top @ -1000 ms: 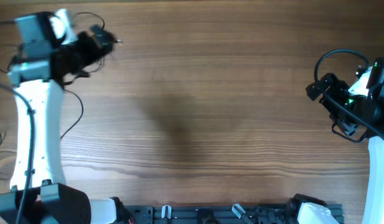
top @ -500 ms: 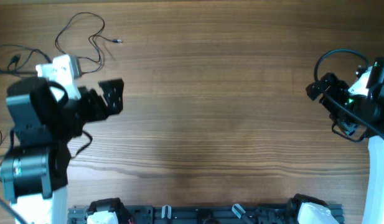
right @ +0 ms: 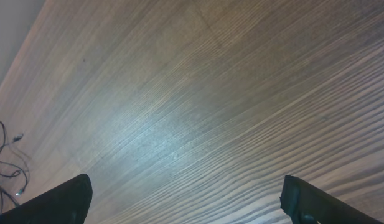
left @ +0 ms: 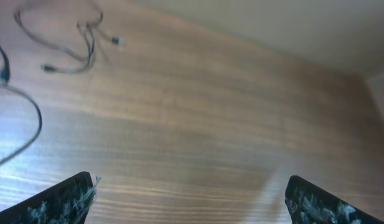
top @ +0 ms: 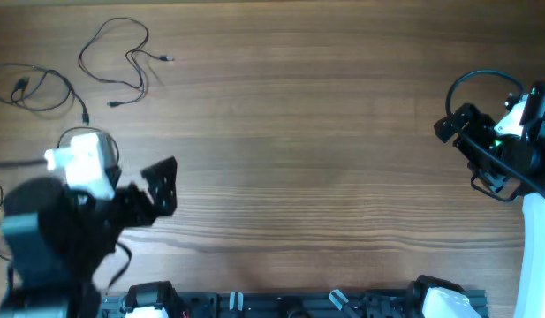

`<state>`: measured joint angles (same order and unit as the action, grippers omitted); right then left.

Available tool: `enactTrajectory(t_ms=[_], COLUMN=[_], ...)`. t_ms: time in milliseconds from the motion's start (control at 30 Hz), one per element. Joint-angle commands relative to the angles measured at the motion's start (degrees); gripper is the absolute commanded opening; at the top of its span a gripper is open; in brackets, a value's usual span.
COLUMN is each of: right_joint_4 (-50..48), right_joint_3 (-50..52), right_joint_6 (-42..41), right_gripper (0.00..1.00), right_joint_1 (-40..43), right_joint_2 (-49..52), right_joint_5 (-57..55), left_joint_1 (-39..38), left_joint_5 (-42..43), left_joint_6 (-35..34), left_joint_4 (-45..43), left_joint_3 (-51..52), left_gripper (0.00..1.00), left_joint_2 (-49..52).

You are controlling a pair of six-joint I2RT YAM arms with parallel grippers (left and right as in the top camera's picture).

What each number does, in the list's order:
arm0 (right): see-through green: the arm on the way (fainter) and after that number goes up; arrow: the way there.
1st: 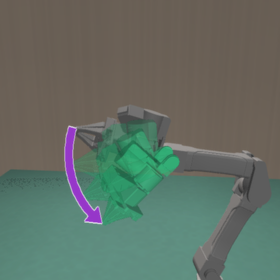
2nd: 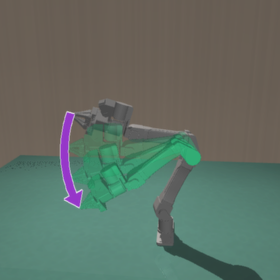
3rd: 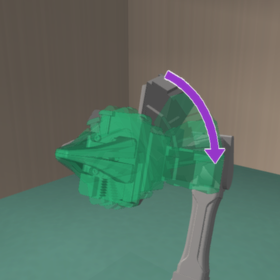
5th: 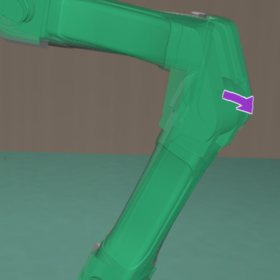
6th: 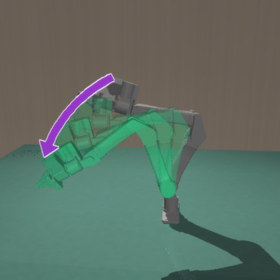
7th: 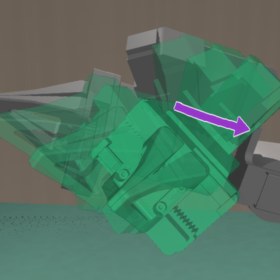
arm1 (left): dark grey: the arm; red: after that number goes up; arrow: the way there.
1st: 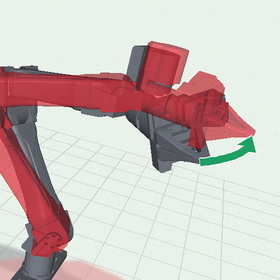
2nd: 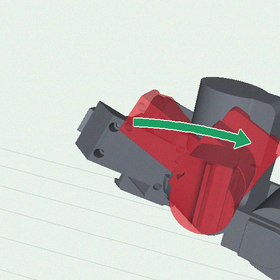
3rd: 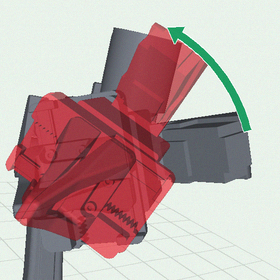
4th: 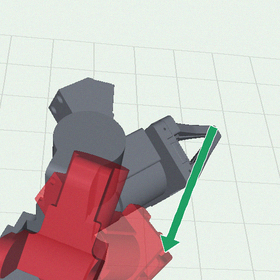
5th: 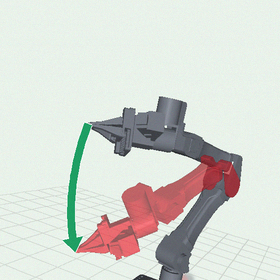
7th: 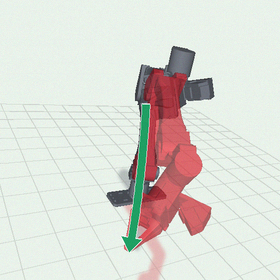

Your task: Untangle cables

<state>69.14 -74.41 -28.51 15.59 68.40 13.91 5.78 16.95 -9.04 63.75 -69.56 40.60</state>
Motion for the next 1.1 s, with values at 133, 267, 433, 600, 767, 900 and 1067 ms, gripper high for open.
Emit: enactTrajectory(t_ms=[133, 267, 433, 600, 767, 900, 1067], right_joint_4=[-0.11, -0.11, -0.11, -0.13, -0.15, -0.13, -0.13], right_joint_3=[-0.9, -0.9, -0.9, -0.9, -0.9, -0.9, -0.9], right_joint_6=[-0.5, -0.52, -0.55, -0.52, -0.5, -0.55, -0.52], right_gripper=[1.0, 1.0, 1.0, 1.0, 1.0, 1.0, 1.0], right_joint_1=[0.07, 0.07, 0.07, 0.07, 0.07, 0.07, 0.07], right_joint_2=[0.13, 0.13, 0.13, 0.17, 0.17, 0.17, 0.15], right_joint_5=[-0.28, -0.28, -0.28, -0.28, -0.28, -0.28, -0.28], left_joint_1=[-0.33, -0.33, -0.44, -0.55, -0.52, -0.52, -0.42], left_joint_5=[-0.33, -0.33, -0.11, -0.09, 0.35, -2.62, -8.28], left_joint_6=[1.14, 1.14, 1.14, 1.14, 0.92, 0.94, 0.94], left_joint_4=[0.24, 0.33, 3.23, 11.76, 12.37, 12.66, 5.64], left_joint_3=[0.35, 0.35, -1.49, -1.92, -1.95, -1.92, 4.81], left_gripper=[1.0, 1.0, 1.0, 1.0, 1.0, 1.0, 1.0], left_joint_2=[-19.56, -31.56, -40.11, -40.02, -40.02, -40.02, -40.0])
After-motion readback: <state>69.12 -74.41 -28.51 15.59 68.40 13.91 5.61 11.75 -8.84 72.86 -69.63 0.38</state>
